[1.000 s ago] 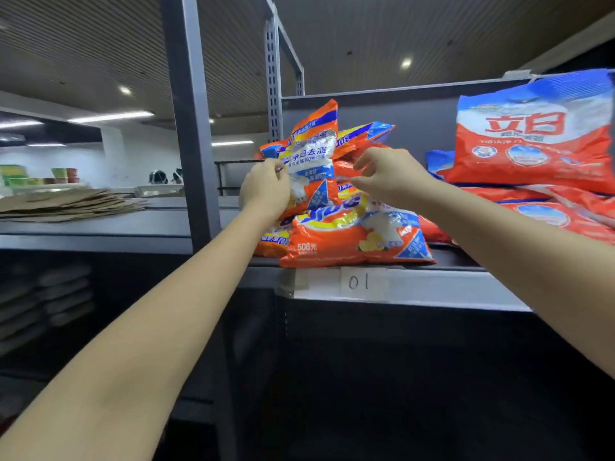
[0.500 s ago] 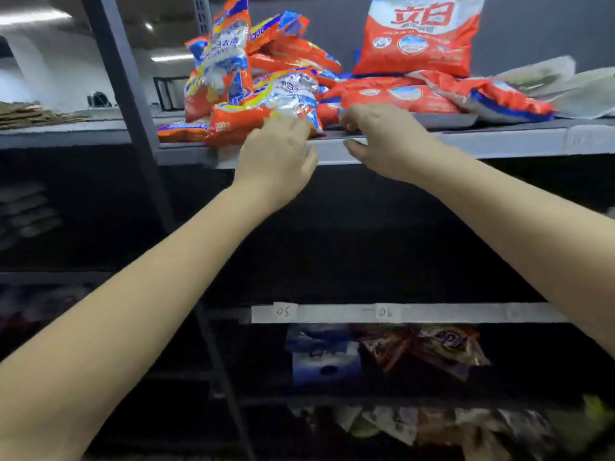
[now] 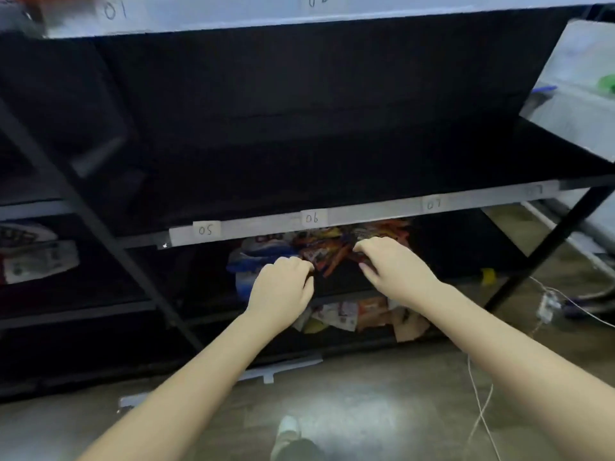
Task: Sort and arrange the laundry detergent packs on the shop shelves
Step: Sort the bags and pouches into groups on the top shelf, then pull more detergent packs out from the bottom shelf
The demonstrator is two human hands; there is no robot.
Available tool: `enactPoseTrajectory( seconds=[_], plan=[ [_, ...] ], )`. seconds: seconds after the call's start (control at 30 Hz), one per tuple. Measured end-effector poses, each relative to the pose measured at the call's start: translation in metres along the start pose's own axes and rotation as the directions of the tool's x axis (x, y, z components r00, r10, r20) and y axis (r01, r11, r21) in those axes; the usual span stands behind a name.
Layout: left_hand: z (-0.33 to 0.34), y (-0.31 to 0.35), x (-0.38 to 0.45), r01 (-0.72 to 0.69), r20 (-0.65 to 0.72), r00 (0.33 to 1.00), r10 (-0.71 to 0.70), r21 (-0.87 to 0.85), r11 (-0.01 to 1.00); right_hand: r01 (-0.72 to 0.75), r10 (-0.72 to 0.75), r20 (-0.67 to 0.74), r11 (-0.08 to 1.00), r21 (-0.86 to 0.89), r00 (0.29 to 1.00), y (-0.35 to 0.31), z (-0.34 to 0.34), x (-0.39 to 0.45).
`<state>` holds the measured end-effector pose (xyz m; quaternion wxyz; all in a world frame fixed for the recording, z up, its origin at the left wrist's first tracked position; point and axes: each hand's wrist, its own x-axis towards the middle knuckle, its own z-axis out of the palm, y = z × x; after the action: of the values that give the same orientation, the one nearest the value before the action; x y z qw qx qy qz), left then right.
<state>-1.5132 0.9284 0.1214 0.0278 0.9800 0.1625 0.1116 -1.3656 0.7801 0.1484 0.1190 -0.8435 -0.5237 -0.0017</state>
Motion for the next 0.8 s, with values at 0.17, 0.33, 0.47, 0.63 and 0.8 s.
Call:
enactPoseTrajectory(
  seconds=[0.17, 0.33, 0.47, 0.63, 0.8],
  plan=[
    [0.077, -0.007, 0.008, 0.072, 0.19, 0.98, -0.064, -0.036, 0.997, -0.17, 0.153, 0.197, 0.983, 0.074, 0.969, 0.036, 0.067, -0.016],
    [0.152, -0.026, 0.023, 0.147, 0.342, 0.93, -0.137, -0.003, 0.989, -0.27, 0.226, 0.334, 0.959, 0.091, 0.915, 0.064, 0.139, -0.001],
    [0.204, -0.055, 0.029, 0.21, 0.441, 0.873, -0.209, 0.047, 0.977, -0.292, 0.221, 0.408, 0.949, 0.12, 0.886, 0.067, 0.192, 0.028],
    [0.254, -0.113, 0.028, 0.39, 0.511, 0.779, -0.363, 0.057, 0.919, -0.313, 0.196, 0.458, 0.93, 0.195, 0.867, 0.058, 0.265, 0.082],
    [0.285, -0.187, 0.021, 0.615, 0.471, 0.695, -0.543, 0.003, 0.789, -0.377, 0.227, 0.494, 0.898, 0.228, 0.839, 0.049, 0.329, 0.139]
  ],
)
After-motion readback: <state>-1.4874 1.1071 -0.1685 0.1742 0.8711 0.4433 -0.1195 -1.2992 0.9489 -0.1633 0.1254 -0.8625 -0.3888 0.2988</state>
